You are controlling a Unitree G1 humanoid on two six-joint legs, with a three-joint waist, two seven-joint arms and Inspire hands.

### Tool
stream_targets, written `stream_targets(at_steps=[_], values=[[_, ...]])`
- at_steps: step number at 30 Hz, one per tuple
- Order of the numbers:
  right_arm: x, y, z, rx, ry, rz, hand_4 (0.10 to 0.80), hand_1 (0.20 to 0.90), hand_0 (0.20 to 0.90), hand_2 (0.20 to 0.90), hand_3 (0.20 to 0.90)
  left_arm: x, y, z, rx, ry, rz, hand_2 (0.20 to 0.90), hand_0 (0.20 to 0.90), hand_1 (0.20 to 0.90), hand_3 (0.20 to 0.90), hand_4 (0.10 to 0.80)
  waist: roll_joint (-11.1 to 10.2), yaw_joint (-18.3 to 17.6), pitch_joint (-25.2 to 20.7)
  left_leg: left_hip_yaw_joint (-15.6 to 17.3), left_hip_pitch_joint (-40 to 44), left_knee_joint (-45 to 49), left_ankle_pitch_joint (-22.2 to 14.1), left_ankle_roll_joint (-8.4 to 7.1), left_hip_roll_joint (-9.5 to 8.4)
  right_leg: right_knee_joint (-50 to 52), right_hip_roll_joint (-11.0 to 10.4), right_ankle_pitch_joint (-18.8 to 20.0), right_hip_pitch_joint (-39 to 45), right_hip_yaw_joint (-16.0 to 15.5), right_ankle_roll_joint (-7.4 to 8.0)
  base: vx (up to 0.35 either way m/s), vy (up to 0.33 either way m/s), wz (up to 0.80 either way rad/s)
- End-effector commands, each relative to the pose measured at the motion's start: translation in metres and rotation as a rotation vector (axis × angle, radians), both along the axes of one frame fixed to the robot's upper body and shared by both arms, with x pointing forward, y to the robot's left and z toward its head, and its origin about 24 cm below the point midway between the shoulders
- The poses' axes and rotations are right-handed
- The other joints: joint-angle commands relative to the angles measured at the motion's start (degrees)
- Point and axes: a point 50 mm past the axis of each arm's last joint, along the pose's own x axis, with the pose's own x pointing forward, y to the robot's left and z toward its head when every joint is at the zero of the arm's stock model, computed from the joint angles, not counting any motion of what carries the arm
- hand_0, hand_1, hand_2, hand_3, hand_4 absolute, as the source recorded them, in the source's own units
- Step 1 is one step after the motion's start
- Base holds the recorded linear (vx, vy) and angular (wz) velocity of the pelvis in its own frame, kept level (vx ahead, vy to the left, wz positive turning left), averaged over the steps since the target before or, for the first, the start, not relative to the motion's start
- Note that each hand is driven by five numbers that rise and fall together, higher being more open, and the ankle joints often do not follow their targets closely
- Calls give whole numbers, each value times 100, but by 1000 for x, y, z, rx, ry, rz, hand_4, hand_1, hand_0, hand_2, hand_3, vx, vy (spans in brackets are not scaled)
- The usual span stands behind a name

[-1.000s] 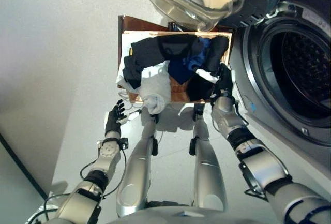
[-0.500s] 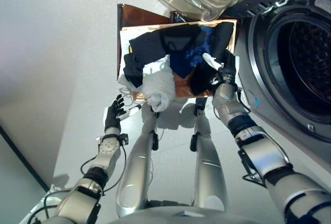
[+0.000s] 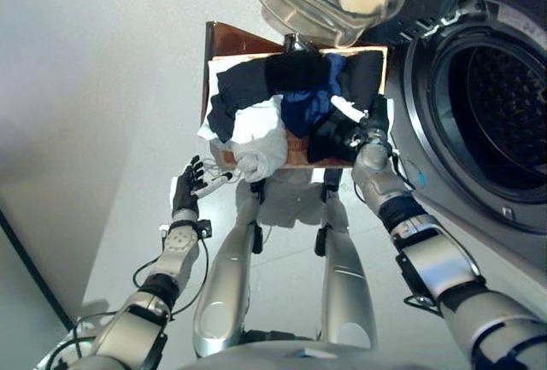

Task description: Pick up the clothes and place them into the washing machine

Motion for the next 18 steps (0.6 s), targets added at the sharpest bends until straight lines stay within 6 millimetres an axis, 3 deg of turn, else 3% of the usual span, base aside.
stream_targets(at_steps=[1, 18], values=[[-2, 19, 20, 14, -154, 87, 300, 200, 200, 200, 200, -16, 18, -14, 60, 62, 53, 900, 900, 900, 900, 800, -5, 68, -375, -2, 102, -95, -152, -39, -165, 634, 117, -851, 403, 322, 172, 32, -25, -1], [-30, 32, -23, 152, -93, 126, 300, 200, 200, 200, 200, -37, 24, -41, 101, 226, 77, 900, 900, 900, 900, 800, -188, -35, -644, 45, 666, -145, -258, -47, -88, 648, 173, -942, 910, 359, 181, 25, -9, -1]])
